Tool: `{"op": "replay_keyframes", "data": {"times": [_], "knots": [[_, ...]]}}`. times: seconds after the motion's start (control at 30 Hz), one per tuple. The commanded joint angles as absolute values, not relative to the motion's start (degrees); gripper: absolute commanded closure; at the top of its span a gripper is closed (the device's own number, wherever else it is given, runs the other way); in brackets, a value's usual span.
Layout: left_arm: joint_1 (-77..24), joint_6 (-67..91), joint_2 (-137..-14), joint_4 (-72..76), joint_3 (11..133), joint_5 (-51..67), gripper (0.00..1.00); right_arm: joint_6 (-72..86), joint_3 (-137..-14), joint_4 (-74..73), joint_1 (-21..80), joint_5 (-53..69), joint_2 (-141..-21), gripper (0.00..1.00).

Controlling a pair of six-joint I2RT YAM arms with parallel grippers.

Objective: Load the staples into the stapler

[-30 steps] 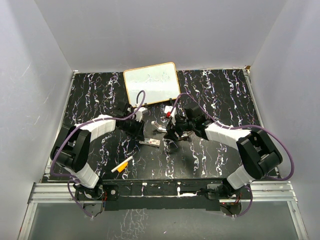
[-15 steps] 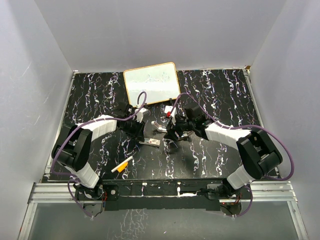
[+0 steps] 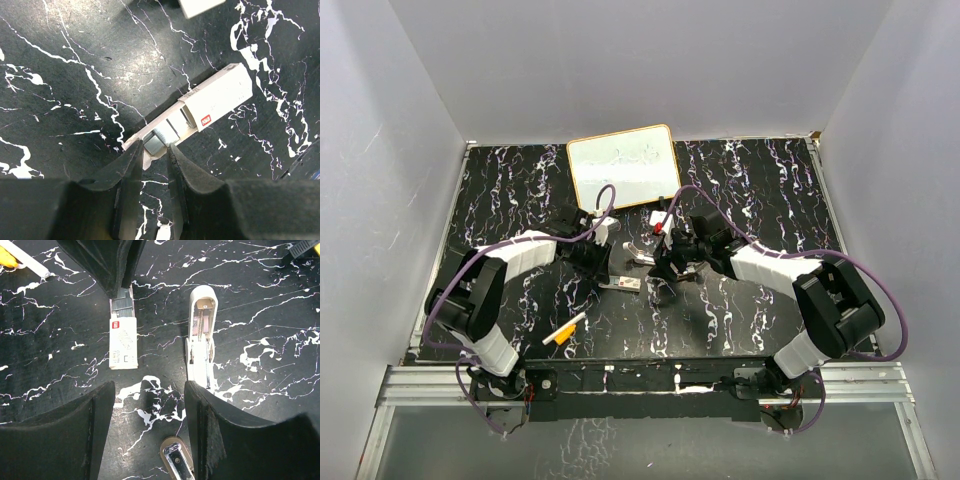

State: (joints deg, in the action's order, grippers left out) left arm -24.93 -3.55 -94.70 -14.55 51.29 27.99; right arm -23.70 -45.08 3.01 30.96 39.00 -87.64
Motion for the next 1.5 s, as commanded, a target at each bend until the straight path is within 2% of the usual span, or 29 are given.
{"op": "replay_keyframes", "data": {"times": [0.0, 0.53, 1.17, 1.47], "knots": [[-25.31, -1.52, -95.26, -14.96, 52.32, 25.89, 0.75, -23.67, -44.23, 4.75, 30.67, 39.98, -87.88, 0.4], [-28.48, -0.88, -98.47, -18.31, 55.8, 19.97, 0.74, -23.22, -43.73, 5.09, 30.63, 42.32, -90.05, 0.4], [-28.48, -3.07, -95.35, -19.37, 57.58, 18.92, 0.88, -23.26, -43.75, 5.14, 30.67, 42.52, -90.39, 0.4], [-28.48, -5.77, -92.46, -21.77, 60.19, 19.46, 0.89, -23.46, -43.86, 5.1, 30.67, 42.41, -90.45, 0.4]]}}
